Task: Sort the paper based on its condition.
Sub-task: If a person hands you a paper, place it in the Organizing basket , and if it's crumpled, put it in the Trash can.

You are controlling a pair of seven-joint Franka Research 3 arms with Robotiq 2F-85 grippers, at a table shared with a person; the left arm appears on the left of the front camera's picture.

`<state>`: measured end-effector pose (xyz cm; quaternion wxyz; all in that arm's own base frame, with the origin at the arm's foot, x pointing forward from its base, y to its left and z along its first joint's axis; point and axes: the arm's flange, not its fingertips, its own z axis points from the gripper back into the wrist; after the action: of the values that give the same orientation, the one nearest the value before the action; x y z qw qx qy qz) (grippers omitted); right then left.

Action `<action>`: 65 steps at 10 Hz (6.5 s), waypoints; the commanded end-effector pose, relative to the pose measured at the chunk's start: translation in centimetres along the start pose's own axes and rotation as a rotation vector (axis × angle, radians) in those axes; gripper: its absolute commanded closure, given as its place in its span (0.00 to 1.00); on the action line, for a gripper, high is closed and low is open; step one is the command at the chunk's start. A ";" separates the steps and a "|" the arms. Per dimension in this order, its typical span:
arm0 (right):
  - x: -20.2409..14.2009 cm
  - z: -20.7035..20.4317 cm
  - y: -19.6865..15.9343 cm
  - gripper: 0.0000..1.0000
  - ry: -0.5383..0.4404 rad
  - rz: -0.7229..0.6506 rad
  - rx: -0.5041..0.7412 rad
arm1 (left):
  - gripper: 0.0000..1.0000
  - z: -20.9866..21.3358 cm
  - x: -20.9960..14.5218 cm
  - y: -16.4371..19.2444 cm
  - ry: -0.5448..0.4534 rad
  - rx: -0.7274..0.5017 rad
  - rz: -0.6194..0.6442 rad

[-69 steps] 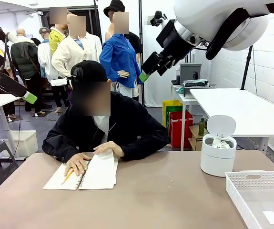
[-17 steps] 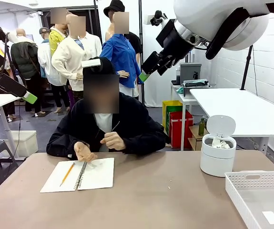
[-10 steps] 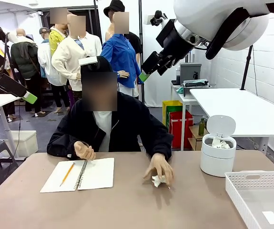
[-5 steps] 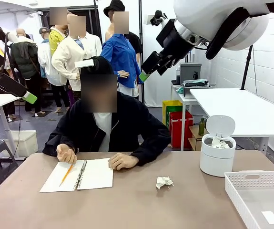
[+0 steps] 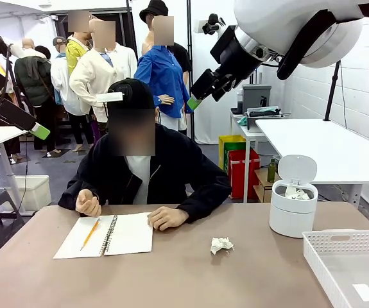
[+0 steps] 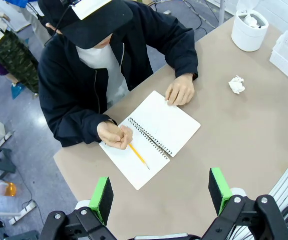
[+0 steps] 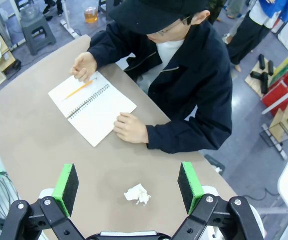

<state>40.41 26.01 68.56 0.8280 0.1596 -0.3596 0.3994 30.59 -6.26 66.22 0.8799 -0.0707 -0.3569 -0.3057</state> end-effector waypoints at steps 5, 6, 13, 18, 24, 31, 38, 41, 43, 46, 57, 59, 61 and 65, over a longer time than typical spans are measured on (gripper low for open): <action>0.0 -3.3 0.1 0.00 0.208 0.020 0.007 | 0.00 0.0 0.0 0.0 0.000 0.002 0.000; -0.3 -4.6 0.3 0.00 0.282 0.004 0.038 | 0.00 0.0 0.0 0.0 0.000 0.002 0.000; -6.7 -13.4 1.6 0.00 0.547 -0.086 0.066 | 0.00 0.0 0.0 0.0 0.000 0.002 0.000; -13.1 -20.0 2.6 0.00 0.723 -0.150 0.038 | 0.00 0.0 0.0 0.0 0.000 0.002 0.000; -18.4 -26.1 -0.2 0.00 0.789 -0.235 -0.112 | 0.00 0.0 0.0 0.0 0.000 0.002 0.000; -18.4 -28.1 -0.2 0.00 0.780 -0.310 -0.111 | 0.00 0.0 0.0 0.0 0.000 0.002 0.000; -20.2 -33.9 -2.5 0.00 0.793 -0.359 -0.233 | 0.00 0.0 0.0 0.0 0.000 0.002 0.000; -21.1 -35.5 -3.7 0.00 0.809 -0.381 -0.138 | 0.00 0.0 0.0 0.0 0.000 0.002 0.000; -21.3 -35.6 -4.1 0.00 0.809 -0.403 -0.114 | 0.00 0.0 0.0 0.0 0.000 0.002 0.000; -21.3 -35.2 -3.5 0.00 0.821 -0.392 -0.151 | 0.00 0.0 0.0 0.0 0.000 0.002 0.000; -19.2 -30.8 -4.3 0.96 0.927 -0.449 -0.126 | 0.00 0.0 0.0 0.0 0.000 0.002 0.000; -17.0 -27.0 -4.8 0.96 0.932 -0.425 -0.133 | 0.00 0.0 0.0 0.0 0.000 0.002 0.000; -14.7 -23.3 -5.5 0.96 0.952 -0.418 -0.142 | 0.00 0.0 0.0 0.0 0.000 0.002 0.000; -10.3 -15.4 -8.0 0.96 0.803 -0.417 -0.141 | 0.00 0.0 0.0 0.0 0.000 0.002 0.000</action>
<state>49.60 24.86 49.72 0.9748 -0.0180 0.0116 0.2222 30.59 -6.25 66.22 0.8799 -0.0707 -0.3570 -0.3056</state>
